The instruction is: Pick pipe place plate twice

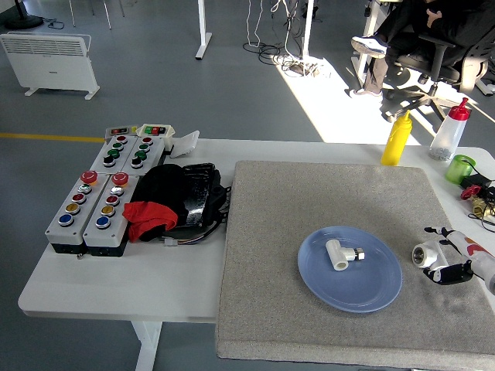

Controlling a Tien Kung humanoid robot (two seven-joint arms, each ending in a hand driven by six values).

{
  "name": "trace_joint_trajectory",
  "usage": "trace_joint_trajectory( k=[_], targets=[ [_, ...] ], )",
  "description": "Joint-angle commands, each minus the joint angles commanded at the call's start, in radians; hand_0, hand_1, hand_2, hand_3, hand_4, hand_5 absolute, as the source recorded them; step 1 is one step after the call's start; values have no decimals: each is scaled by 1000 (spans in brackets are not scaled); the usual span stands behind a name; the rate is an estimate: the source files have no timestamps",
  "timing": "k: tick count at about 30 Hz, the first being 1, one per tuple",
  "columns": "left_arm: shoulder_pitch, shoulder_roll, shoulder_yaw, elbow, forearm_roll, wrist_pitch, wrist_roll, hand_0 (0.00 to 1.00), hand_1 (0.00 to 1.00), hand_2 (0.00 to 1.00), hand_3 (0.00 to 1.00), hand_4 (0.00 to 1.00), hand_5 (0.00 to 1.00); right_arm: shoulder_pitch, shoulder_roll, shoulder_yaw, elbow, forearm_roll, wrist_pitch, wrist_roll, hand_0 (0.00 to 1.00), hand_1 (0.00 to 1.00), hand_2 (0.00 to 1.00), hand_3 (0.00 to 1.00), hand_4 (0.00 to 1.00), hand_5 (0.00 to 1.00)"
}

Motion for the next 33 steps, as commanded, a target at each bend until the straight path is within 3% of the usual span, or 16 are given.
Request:
trace_joint_trajectory(
  k=[12,13,18,19,24,25,30,31,33],
  targets=[
    [7,-2,-2,-1,5,0,0,654,611,603,600,302,998,17,29,-38,-87,21,-63,17,987,922,986,933,745,183],
    [8,-2,-3,-2,6,0,0,654,612,603,602,301,998,18,30,-39,-89,21,-66,18,878,842,939,897,754,196],
    [10,-2,-4,-2,8,0,0,654,612,603,602,301,998,20,33,-52,-99,22,-98,27,878,842,939,897,754,196],
    [10,-2,-4,-2,9,0,0,654,612,604,603,300,998,20,33,-54,-101,21,-110,31,566,603,624,693,548,19],
    [10,-2,-4,-2,10,-2,0,654,612,604,603,300,998,17,31,-58,-102,57,-132,25,566,603,624,693,548,19],
    [9,-1,-4,-2,10,-2,0,654,612,605,603,299,998,16,31,-58,-102,68,-139,25,440,503,551,598,432,54],
    [6,0,0,0,2,-1,0,654,612,605,603,299,998,16,30,-53,-103,91,-152,28,440,503,551,598,432,54],
    [5,0,1,0,1,0,0,655,613,605,602,299,998,16,30,-52,-104,92,-152,27,366,462,534,577,384,80],
    [4,1,2,0,-3,1,0,655,613,605,602,299,998,17,30,-50,-104,95,-151,27,366,462,534,577,384,80]
  ],
)
